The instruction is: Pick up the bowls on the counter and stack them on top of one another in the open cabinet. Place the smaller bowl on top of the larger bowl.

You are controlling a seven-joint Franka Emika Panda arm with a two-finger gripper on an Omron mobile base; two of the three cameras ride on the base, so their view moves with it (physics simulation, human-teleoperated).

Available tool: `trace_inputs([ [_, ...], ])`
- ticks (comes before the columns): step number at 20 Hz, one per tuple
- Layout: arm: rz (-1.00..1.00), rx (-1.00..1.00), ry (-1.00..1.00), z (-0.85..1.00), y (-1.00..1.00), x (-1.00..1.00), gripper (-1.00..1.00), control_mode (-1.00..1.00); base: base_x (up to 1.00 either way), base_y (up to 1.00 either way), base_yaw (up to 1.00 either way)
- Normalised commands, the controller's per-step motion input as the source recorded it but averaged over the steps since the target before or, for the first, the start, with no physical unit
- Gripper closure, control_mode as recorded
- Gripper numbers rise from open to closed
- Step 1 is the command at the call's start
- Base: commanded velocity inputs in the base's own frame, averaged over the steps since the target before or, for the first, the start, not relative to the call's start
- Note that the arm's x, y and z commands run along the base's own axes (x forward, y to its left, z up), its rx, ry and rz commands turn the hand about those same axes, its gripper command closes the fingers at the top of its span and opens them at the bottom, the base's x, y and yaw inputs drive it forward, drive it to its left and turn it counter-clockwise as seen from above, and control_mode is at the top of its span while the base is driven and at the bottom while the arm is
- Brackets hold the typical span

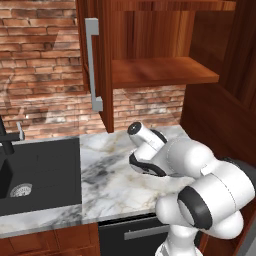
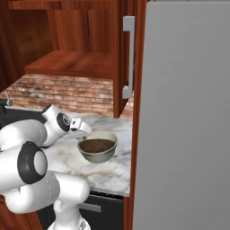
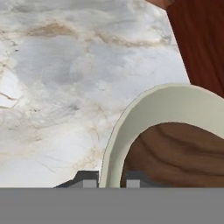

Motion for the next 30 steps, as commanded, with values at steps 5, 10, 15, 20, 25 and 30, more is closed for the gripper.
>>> trace_inputs([
  [5,0.00,0.01,0.00,0.00,0.00,0.00,1.00,-1.00,0.00,0.00,0.00],
  [10,0.00,0.03,-0.03,0.07,-0.03,-0.01,1.00,-1.00,0.00,0.00,0.00],
  [15,0.00,0.02,-0.10,0.31,-0.08,-0.10,1.00,-1.00,0.00,0.00,0.00],
  [20,0.00,0.01,-0.10,0.36,-0.04,-0.09,1.00,-1.00,0.00,0.00,0.00],
  [25,0.00,0.00,-0.05,0.36,-0.02,-0.10,1.00,-1.00,0.00,0.00,0.00],
  [30,0.00,0.00,-0.01,0.41,-0.01,-0.06,1.00,-1.00,0.00,0.00,0.00],
])
